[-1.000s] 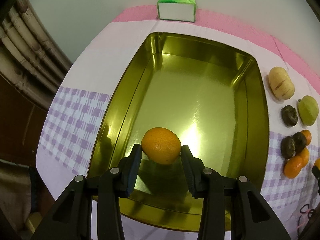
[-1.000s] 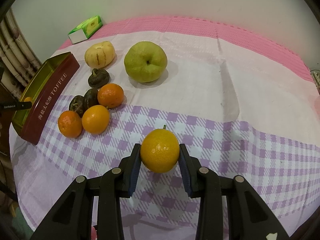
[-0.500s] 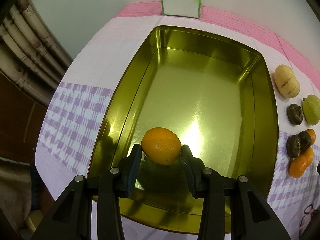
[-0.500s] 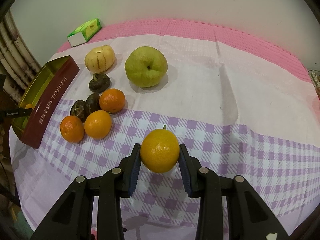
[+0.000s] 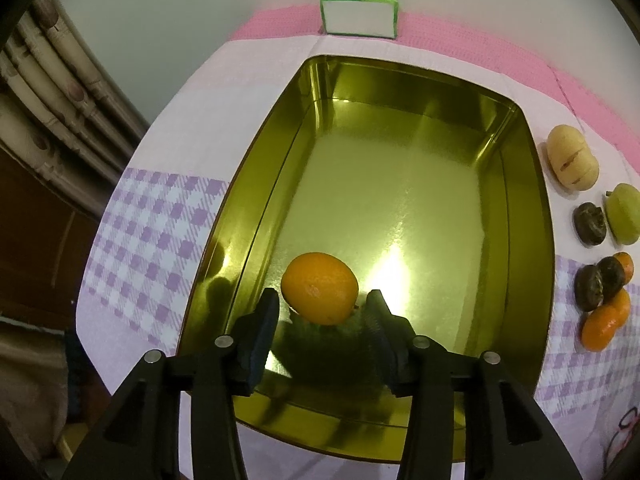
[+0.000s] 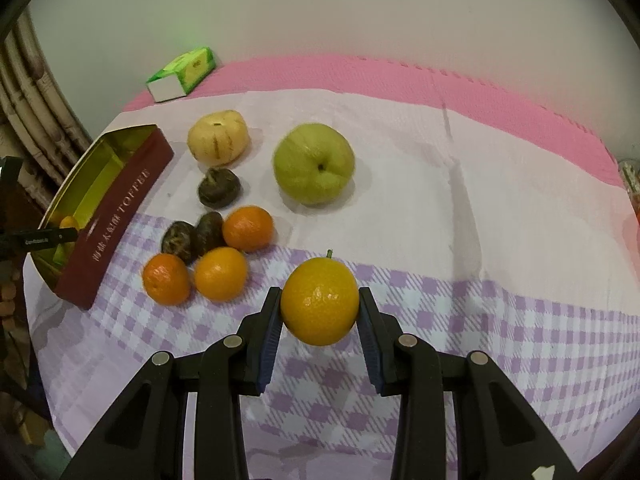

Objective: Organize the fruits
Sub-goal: 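Carry the held orange into the gold tin and open the left gripper, then lower the held orange into the gold tin and open the right gripper, then move both open grippers back toward the remaining oranges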

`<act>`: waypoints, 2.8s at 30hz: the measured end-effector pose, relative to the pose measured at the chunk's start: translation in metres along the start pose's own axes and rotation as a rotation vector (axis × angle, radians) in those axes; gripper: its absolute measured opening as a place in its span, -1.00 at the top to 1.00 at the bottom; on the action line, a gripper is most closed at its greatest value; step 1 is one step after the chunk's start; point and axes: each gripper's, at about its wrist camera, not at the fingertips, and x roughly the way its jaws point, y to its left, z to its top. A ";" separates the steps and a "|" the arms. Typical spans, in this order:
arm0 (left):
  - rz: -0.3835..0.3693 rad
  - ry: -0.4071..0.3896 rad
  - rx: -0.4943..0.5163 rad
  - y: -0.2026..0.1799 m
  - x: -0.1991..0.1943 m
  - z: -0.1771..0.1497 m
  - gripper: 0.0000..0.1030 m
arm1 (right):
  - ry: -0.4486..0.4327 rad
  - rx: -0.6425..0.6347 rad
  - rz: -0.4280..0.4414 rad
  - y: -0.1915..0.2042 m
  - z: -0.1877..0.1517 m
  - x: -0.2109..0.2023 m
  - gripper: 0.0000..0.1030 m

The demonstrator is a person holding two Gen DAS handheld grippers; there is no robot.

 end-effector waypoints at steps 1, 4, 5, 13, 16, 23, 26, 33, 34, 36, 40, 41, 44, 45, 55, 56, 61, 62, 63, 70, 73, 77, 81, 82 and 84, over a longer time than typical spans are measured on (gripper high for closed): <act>0.003 -0.006 0.000 0.000 -0.002 0.000 -0.02 | 0.001 -0.009 0.006 0.003 0.002 -0.001 0.34; 0.003 -0.033 0.000 0.000 -0.011 0.000 -0.07 | -0.004 -0.044 0.025 0.018 0.011 -0.002 0.34; -0.002 -0.044 -0.003 0.001 -0.014 0.000 -0.08 | -0.006 -0.059 0.034 0.025 0.014 -0.002 0.34; 0.005 -0.126 -0.059 0.018 -0.039 -0.002 -0.23 | -0.030 -0.175 0.154 0.093 0.043 -0.003 0.34; 0.044 -0.144 -0.097 0.030 -0.045 -0.003 -0.23 | -0.044 -0.231 0.209 0.127 0.055 0.000 0.34; 0.042 -0.142 -0.194 0.060 -0.049 -0.010 -0.23 | -0.019 -0.284 0.321 0.191 0.077 0.024 0.34; 0.041 -0.141 -0.217 0.066 -0.051 -0.014 -0.23 | 0.002 -0.307 0.343 0.212 0.080 0.035 0.33; 0.038 -0.132 -0.256 0.076 -0.051 -0.021 -0.26 | 0.071 -0.364 0.325 0.245 0.083 0.070 0.34; 0.037 -0.131 -0.257 0.076 -0.051 -0.021 -0.26 | 0.078 -0.372 0.317 0.246 0.082 0.074 0.33; 0.037 -0.130 -0.256 0.076 -0.050 -0.021 -0.26 | 0.089 -0.391 0.305 0.251 0.082 0.081 0.33; 0.029 -0.123 -0.259 0.077 -0.048 -0.020 -0.26 | 0.092 -0.427 0.281 0.259 0.081 0.089 0.33; 0.027 -0.123 -0.261 0.077 -0.048 -0.020 -0.26 | 0.098 -0.436 0.279 0.261 0.081 0.092 0.33; 0.016 -0.117 -0.269 0.080 -0.046 -0.019 -0.26 | 0.106 -0.460 0.264 0.264 0.077 0.095 0.33; 0.016 -0.111 -0.271 0.080 -0.045 -0.019 -0.26 | 0.106 -0.468 0.259 0.265 0.078 0.097 0.33; 0.011 -0.100 -0.283 0.083 -0.042 -0.020 -0.27 | 0.106 -0.539 0.212 0.275 0.074 0.102 0.33; 0.011 -0.100 -0.283 0.083 -0.042 -0.020 -0.27 | 0.106 -0.541 0.213 0.276 0.074 0.103 0.33; 0.010 -0.100 -0.281 0.083 -0.042 -0.020 -0.27 | 0.101 -0.544 0.214 0.277 0.074 0.102 0.32; 0.009 -0.102 -0.281 0.084 -0.042 -0.020 -0.27 | 0.098 -0.544 0.216 0.277 0.074 0.101 0.32; 0.009 -0.103 -0.280 0.083 -0.043 -0.020 -0.27 | 0.096 -0.541 0.218 0.277 0.074 0.101 0.32; 0.006 -0.114 -0.277 0.082 -0.045 -0.020 -0.27 | 0.056 -0.512 0.255 0.271 0.078 0.086 0.31; 0.001 -0.123 -0.274 0.081 -0.047 -0.020 -0.27 | 0.033 -0.493 0.270 0.266 0.081 0.075 0.31; -0.003 -0.137 -0.265 0.078 -0.050 -0.020 -0.27 | -0.002 -0.442 0.292 0.249 0.084 0.055 0.30; -0.006 -0.142 -0.256 0.076 -0.052 -0.021 -0.28 | -0.034 -0.398 0.288 0.222 0.081 0.033 0.30; -0.006 -0.144 -0.253 0.075 -0.053 -0.021 -0.28 | -0.040 -0.383 0.285 0.212 0.079 0.028 0.30; -0.006 -0.148 -0.247 0.073 -0.054 -0.021 -0.28 | -0.046 -0.360 0.268 0.192 0.078 0.021 0.30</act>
